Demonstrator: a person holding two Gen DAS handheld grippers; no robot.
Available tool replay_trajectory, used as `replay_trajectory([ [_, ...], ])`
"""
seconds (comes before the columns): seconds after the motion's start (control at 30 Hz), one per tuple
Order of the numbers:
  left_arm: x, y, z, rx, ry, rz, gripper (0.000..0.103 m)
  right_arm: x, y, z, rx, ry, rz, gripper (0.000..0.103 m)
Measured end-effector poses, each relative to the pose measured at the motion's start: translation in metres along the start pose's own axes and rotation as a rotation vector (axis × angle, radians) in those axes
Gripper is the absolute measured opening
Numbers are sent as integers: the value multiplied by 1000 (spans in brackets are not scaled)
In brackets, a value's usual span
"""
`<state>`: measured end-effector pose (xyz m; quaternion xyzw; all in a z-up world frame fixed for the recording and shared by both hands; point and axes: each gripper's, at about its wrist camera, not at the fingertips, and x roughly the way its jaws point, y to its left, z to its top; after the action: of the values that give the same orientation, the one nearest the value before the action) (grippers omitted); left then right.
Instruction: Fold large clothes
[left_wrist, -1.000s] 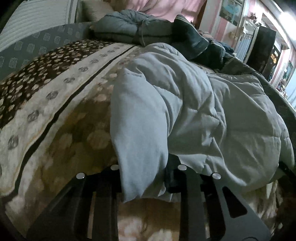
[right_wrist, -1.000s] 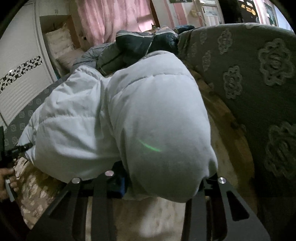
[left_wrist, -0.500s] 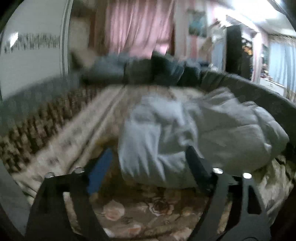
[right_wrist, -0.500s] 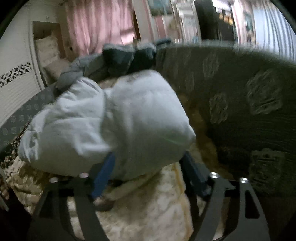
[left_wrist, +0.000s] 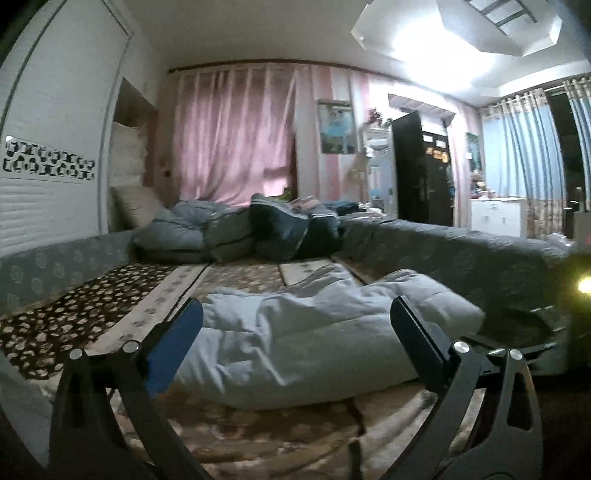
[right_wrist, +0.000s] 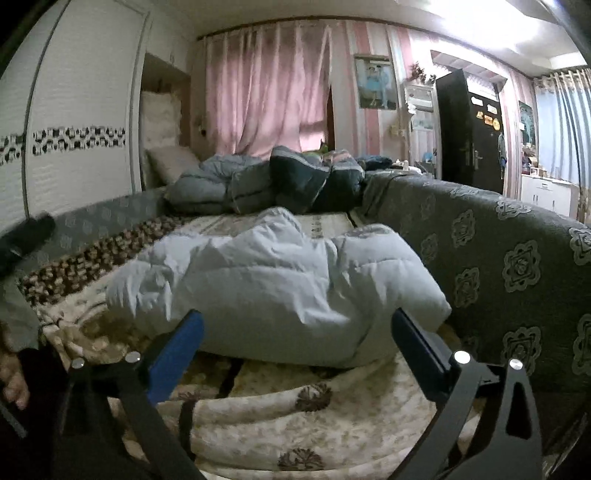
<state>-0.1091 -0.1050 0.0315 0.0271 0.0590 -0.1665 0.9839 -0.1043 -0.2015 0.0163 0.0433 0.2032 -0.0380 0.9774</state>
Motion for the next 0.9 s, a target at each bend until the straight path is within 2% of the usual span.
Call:
replay_trajectory([
  [0.1, 1, -2, -2, 8, 14, -4, 100, 18, -2, -5, -21, 25, 2, 101],
  [0.27, 20, 7, -6, -16, 90, 72, 100, 31, -12, -6, -35, 24, 4, 101],
  [0.6, 47, 5, -5, 39, 171, 174, 100, 34, -52, -7, 111, 50, 34, 101],
  [0.7, 52, 0, -4, 36, 204, 183, 100, 34, -51, -5, 103, 39, 47, 101],
  [0.9, 50, -13, -4, 49, 214, 165, 100, 29, -50, -2, 91, 14, 36, 101],
])
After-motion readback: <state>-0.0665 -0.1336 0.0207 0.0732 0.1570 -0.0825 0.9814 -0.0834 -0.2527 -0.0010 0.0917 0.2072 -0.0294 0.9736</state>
